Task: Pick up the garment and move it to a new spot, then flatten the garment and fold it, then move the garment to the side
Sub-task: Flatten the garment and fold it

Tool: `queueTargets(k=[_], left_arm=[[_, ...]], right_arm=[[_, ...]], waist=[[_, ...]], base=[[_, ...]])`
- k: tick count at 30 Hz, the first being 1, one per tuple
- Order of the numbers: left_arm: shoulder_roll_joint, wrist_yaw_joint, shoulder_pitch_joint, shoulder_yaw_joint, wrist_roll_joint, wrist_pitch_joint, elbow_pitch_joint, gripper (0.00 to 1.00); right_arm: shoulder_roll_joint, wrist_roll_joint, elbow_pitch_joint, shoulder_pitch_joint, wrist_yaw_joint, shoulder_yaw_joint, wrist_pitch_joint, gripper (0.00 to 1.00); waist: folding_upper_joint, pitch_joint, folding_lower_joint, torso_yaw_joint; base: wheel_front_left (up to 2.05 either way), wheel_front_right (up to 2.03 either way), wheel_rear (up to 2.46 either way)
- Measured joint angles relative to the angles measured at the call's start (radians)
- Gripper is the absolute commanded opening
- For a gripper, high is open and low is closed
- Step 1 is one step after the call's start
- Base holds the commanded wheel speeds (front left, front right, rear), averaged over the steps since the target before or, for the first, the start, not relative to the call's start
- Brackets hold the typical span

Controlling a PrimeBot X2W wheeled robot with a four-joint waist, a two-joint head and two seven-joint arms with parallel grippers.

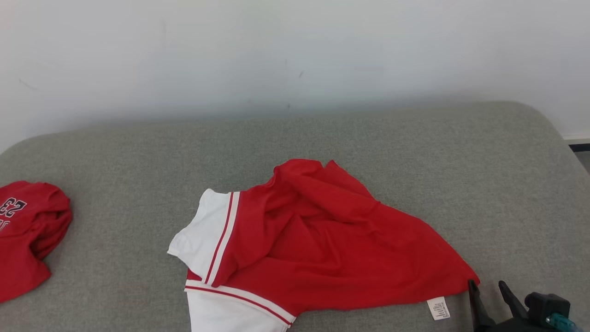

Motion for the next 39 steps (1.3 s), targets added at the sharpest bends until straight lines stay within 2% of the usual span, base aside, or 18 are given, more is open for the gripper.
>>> queueTargets(k=[11, 12, 13, 14, 15, 16, 22, 28, 33, 39], left_arm=[[-0.026, -0.023, -0.096, -0.018, -0.022, -0.035, 0.105, 1.0], [-0.028, -0.025, -0.102, -0.02, -0.028, -0.036, 0.11, 1.0], [-0.03, -0.027, -0.108, -0.024, -0.035, -0.043, 0.115, 1.0], [-0.031, -0.033, -0.113, -0.027, -0.037, -0.043, 0.12, 0.8], [-0.032, -0.035, -0.117, -0.03, -0.041, -0.044, 0.127, 0.17], [-0.032, -0.035, -0.12, -0.037, -0.035, -0.048, 0.13, 0.0], [-0.03, -0.032, -0.128, -0.035, -0.01, -0.062, 0.105, 0.0], [-0.008, -0.013, -0.126, -0.007, 0.016, -0.069, -0.067, 0.0], [0.058, -0.026, -0.224, 0.001, 0.049, -0.047, -0.182, 0.0], [0.159, -0.074, -0.511, 0.003, 0.076, 0.079, -0.27, 0.0]], right_arm=[[-0.001, 0.063, 0.195, -0.114, 0.0, 0.079, -0.001, 1.0], [0.0, 0.07, 0.207, -0.119, 0.0, 0.089, -0.003, 0.71], [0.0, 0.077, 0.217, -0.124, 0.0, 0.097, -0.006, 0.36], [0.0, 0.084, 0.226, -0.129, 0.0, 0.105, -0.007, 0.02], [0.0, 0.091, 0.233, -0.134, 0.0, 0.111, -0.01, 0.0], [-0.001, 0.097, 0.24, -0.137, 0.0, 0.118, -0.012, 0.0], [-0.01, 0.138, 0.24, -0.142, 0.0, 0.142, -0.023, 0.0], [-0.031, 0.182, 0.123, -0.133, 0.0, 0.165, -0.028, 0.0], [-0.061, 0.206, 0.015, -0.194, 0.0, 0.193, -0.011, 0.0], [-0.1, 0.25, -0.083, -0.38, 0.0, 0.223, 0.079, 0.0]], waist=[[0.0, 0.029, 0.0, 0.02], [-0.0001, 0.031, 0.0, 0.021], [0.0, 0.032, 0.0, 0.021], [0.0, 0.032, 0.0, 0.02], [0.0, 0.032, 0.0, 0.019], [0.0, 0.031, 0.0, 0.019], [0.0, 0.026, 0.0, 0.016], [0.0, 0.041, 0.0, 0.015], [0.0001, 0.063, 0.0, 0.006], [0.0, 0.107, 0.0001, -0.003]], base=[[0.0, 0.0, 0.0], [0.0, 0.0, 0.0], [0.0, 0.0, 0.0], [0.0, 0.0, 0.0], [0.0, 0.0, 0.0], [0.0, 0.0, 0.0], [0.0, 0.0, 0.0], [0.0, 0.0, 0.0], [0.0, 0.0, 0.0], [0.0, 0.0, 0.0]])
